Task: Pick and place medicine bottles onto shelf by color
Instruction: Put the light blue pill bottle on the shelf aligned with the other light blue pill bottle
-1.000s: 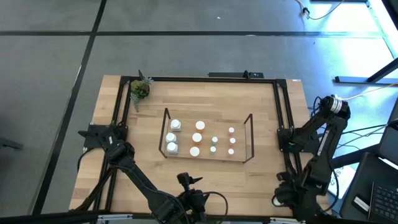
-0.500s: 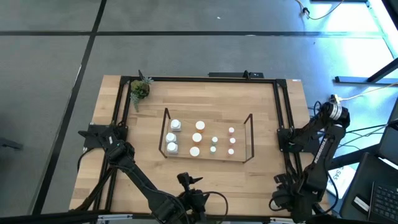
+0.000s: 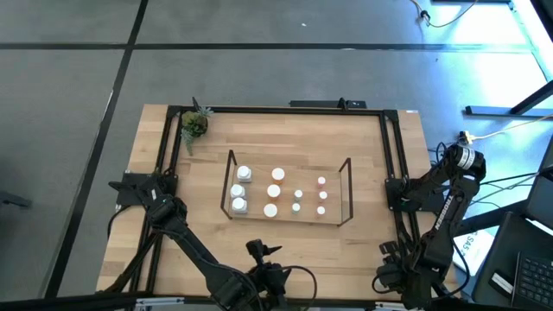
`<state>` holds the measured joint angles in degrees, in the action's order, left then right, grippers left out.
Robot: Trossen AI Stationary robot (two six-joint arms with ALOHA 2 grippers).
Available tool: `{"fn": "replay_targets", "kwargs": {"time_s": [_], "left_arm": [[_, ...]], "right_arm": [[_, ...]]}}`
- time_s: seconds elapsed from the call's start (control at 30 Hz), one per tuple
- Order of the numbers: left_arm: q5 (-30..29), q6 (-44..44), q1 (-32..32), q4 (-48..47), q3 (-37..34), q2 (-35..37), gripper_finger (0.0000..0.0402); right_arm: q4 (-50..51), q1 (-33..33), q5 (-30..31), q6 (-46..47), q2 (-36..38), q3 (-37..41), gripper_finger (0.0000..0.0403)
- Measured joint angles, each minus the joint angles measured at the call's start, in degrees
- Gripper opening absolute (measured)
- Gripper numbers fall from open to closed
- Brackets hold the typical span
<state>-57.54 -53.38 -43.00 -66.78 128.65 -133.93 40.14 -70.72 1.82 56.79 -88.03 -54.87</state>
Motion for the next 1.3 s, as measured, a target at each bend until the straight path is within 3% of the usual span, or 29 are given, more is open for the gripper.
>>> {"fn": "replay_targets", "kwargs": {"time_s": [1.1, 1.3], "left_arm": [[0.02, -0.08, 0.02, 0.02, -0.01, 0.02, 0.0331], [0.02, -0.05, 0.02, 0.02, -0.01, 0.02, 0.0334]], "right_arm": [[-3.36, 0.0, 6.72, 0.04, -5.4, 0.0, 0.0172], [-3.13, 0.02, 6.67, 1.95, -5.4, 0.0, 0.0155]]}}
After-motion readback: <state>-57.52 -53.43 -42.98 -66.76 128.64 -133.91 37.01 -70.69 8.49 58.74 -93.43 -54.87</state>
